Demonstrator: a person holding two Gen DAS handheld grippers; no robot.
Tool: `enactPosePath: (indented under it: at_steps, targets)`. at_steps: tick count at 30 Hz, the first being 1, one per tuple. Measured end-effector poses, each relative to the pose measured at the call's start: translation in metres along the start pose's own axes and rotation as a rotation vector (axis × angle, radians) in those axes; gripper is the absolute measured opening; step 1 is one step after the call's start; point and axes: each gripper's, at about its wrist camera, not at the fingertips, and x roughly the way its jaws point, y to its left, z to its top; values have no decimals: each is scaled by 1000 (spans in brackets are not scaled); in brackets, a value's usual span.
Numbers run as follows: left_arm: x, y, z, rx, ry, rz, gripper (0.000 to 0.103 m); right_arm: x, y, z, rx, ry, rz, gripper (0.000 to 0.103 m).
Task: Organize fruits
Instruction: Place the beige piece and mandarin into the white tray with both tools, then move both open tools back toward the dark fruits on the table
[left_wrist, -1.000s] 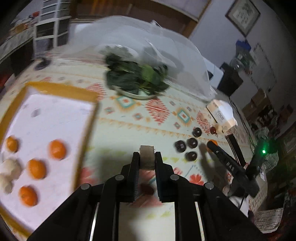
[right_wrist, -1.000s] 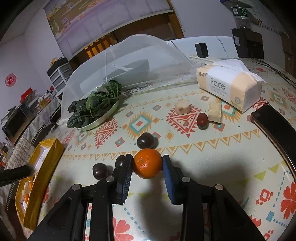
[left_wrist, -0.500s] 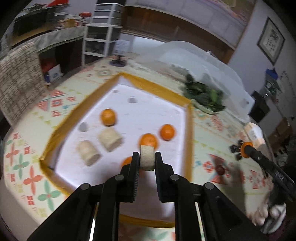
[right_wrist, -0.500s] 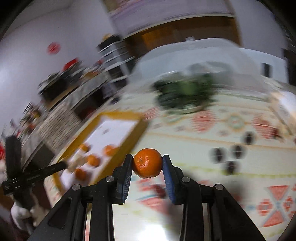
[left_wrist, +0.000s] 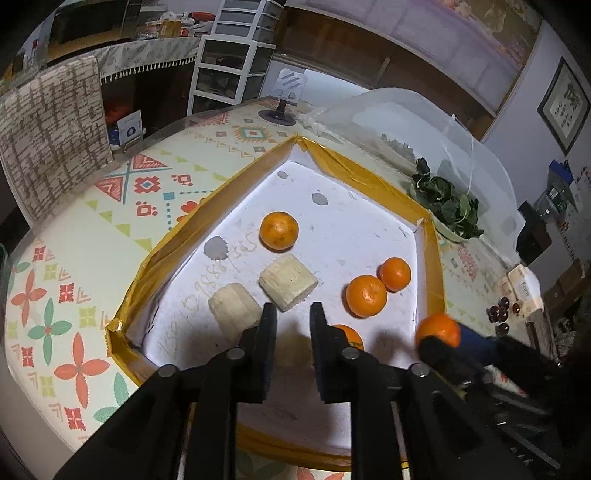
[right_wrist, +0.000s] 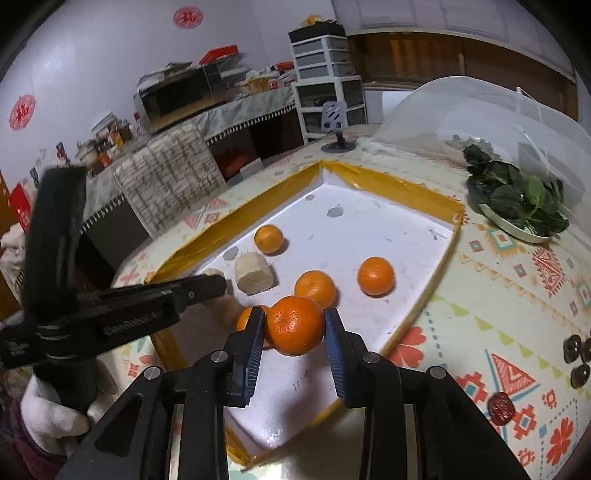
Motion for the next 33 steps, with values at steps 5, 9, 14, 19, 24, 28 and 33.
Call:
enactPosePath:
  at_steps: [5, 9, 14, 19, 24, 28, 33]
  targets:
    - [-11, 3, 0, -20, -25, -26, 47, 15, 7, -3, -26, 27, -24, 36]
    - [-27, 0, 0, -23, -60, -43, 58, 14, 11, -6, -44, 24, -37, 37]
    - [-42, -8, -3, -10, -87, -55, 62, -2, 10, -7, -34, -17, -42, 53]
    - [-53, -28, -11, 44, -103, -37, 64, -30, -5, -12, 17, -63, -57, 53]
    - [-62, -64, -27, 165, -138, 26, 69, -64, -31, -29, 79, -97, -99, 59]
    - [-66, -95, -41, 258, -154, 73, 69, -89, -66, -50, 151, -109, -152, 59]
    - [-66, -133, -58, 361, -161, 105, 70, -115, -111, -77, 267, -113, -187, 59]
